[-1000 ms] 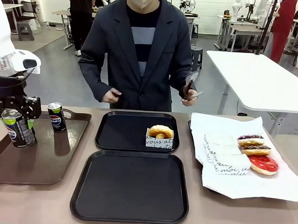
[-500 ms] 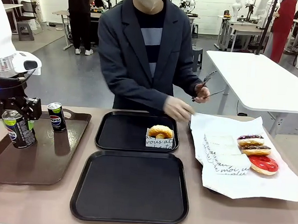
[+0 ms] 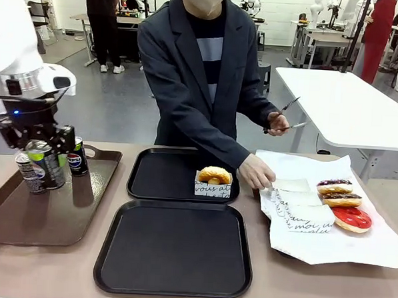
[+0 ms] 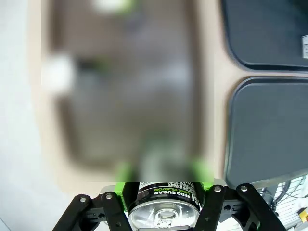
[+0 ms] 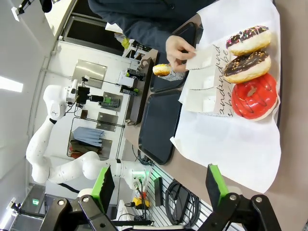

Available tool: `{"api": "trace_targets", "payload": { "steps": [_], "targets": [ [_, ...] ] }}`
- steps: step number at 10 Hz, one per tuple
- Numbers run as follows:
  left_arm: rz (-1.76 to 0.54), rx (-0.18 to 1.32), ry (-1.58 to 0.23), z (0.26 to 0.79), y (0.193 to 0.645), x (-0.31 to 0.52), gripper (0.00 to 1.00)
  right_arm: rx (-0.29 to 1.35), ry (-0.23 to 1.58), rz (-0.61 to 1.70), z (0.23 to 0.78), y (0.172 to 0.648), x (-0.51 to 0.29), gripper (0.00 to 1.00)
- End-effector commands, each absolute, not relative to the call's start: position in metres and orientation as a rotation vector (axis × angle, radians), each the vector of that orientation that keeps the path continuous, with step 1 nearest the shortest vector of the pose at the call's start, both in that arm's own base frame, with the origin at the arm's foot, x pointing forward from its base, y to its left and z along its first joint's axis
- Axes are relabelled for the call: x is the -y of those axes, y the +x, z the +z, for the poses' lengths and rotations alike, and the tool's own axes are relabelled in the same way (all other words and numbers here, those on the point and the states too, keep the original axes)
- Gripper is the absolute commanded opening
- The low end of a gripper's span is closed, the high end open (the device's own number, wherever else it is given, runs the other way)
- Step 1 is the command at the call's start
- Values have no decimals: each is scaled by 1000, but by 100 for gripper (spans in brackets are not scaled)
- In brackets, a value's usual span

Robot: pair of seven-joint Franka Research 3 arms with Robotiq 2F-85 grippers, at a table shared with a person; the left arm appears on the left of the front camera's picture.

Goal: Set up donuts and drinks on trays.
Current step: Pick up one Pepsi coke and place it on the Flat Tray.

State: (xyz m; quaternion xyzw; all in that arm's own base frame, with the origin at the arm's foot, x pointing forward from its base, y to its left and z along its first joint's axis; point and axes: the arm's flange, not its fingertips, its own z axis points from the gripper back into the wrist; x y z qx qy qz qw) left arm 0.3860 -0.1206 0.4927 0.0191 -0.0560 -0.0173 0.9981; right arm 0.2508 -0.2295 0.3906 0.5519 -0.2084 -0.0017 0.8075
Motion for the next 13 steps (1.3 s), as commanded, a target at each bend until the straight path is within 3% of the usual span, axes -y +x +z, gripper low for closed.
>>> {"api": "trace_targets", "payload": {
  "steps": [1, 6, 7, 8, 10, 13],
  "targets": [
    [-96, 131, -16, 508, 406, 149, 59, 467, 1194, 10, 390, 252, 231, 100],
    [-250, 90, -90, 485, 468, 237, 59, 467, 1194, 10, 390, 252, 231, 100],
    [-256, 56, -54, 485, 455, 231, 59, 467, 1194, 10, 390, 252, 231, 100],
    [-291, -27, -44, 491, 424, 207, 59, 467, 1194, 10, 390, 252, 231, 100],
    [-456, -47, -8, 488, 352, 149, 59, 467, 1194, 10, 390, 252, 231, 100],
    [-424, -26, -36, 483, 339, 132, 59, 467, 1194, 10, 390, 252, 231, 100]
  ]
}}
